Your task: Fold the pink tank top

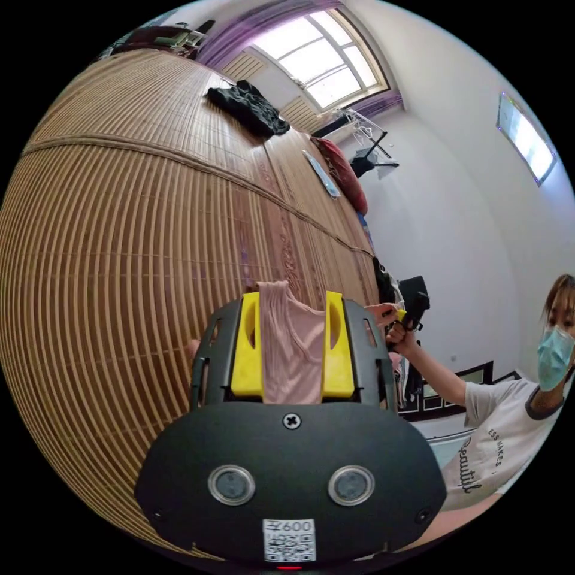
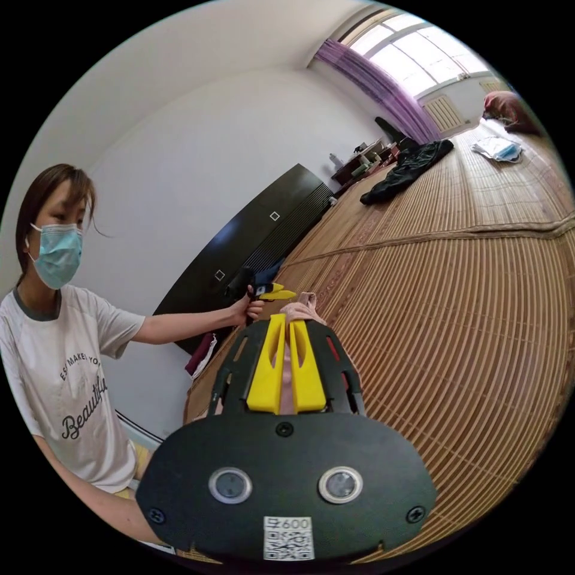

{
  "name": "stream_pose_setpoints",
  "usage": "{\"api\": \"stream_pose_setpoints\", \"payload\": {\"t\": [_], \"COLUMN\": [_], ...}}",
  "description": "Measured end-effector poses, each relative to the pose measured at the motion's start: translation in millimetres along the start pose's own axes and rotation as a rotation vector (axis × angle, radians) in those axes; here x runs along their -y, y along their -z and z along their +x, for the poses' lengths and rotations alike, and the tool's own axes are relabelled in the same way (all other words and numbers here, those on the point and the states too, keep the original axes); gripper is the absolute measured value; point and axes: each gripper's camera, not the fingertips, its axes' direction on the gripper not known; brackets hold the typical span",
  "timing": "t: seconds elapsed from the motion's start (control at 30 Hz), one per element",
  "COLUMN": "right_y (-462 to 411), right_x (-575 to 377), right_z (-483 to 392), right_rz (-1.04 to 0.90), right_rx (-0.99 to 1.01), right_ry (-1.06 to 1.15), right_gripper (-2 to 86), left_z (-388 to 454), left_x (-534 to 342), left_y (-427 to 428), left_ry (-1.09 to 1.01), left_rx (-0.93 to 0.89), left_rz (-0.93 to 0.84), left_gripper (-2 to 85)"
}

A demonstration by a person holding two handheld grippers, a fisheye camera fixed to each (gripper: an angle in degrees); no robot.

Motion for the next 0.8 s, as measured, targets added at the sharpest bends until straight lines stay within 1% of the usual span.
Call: {"api": "stream_pose_setpoints", "payload": {"t": [0.07, 0.17, 0.2, 0.23, 0.3, 0.4, 0.47, 0.57, 0.67, 0.73, 0.8], "right_y": [-7.6, -16.5, -18.9, -21.1, -24.8, -31.2, -33.3, -37.7, -44.4, -51.1, -56.8], "right_x": [4.9, 11.4, 13.4, 15.1, 16.9, 17.9, 17.3, 16.5, 16.9, 16.1, 14.4], "right_z": [2.5, 6.3, 7.4, 7.7, 8.2, 11.3, 13.2, 14.2, 10.9, 6.5, 4.3], "right_rz": [-0.026, -0.043, -0.041, -0.038, -0.037, -0.035, -0.021, -0.021, -0.059, -0.089, -0.104], "right_rx": [-0.003, -0.011, -0.014, -0.015, -0.012, -0.006, -0.001, -0.001, -0.021, -0.051, -0.065], "right_ry": [0.008, 0.013, 0.012, 0.014, 0.018, 0.008, -0.006, -0.01, 0.019, 0.05, 0.065], "right_gripper": [-0.9, -0.9, -0.9, -0.9, -0.9, -0.9, -0.9, -0.9, -0.9, -0.9, -0.9], "left_z": [-1.3, 3.8, 7.4, 14.8, 23.6, 17.5, 10.9, 0.9, 6.4, 16.9, 23.4], "left_x": [2.0, -7.5, -14.3, -23.1, -35.1, -45.7, -50.7, -55.4, -63.0, -73.0, -83.1], "left_y": [-20.8, -34.8, -36.6, -35.9, -37.9, -53.9, -62.7, -84.4, -100.6, -111.9, -110.9], "left_ry": [0.006, -0.006, -0.012, -0.042, -0.089, -0.082, -0.073, -0.073, -0.133, -0.225, -0.268], "left_rx": [0.025, 0.079, 0.078, 0.077, 0.067, 0.078, 0.116, 0.114, 0.197, 0.296, 0.33], "left_rz": [-0.044, -0.043, -0.03, 0.01, 0.039, -0.019, -0.037, -0.082, -0.096, -0.132, -0.1], "left_gripper": [13.0, 7.7, 4.0, 3.1, 2.5, 3.1, 4.8, 6.9, 4.5, 1.9, 1.3]}}
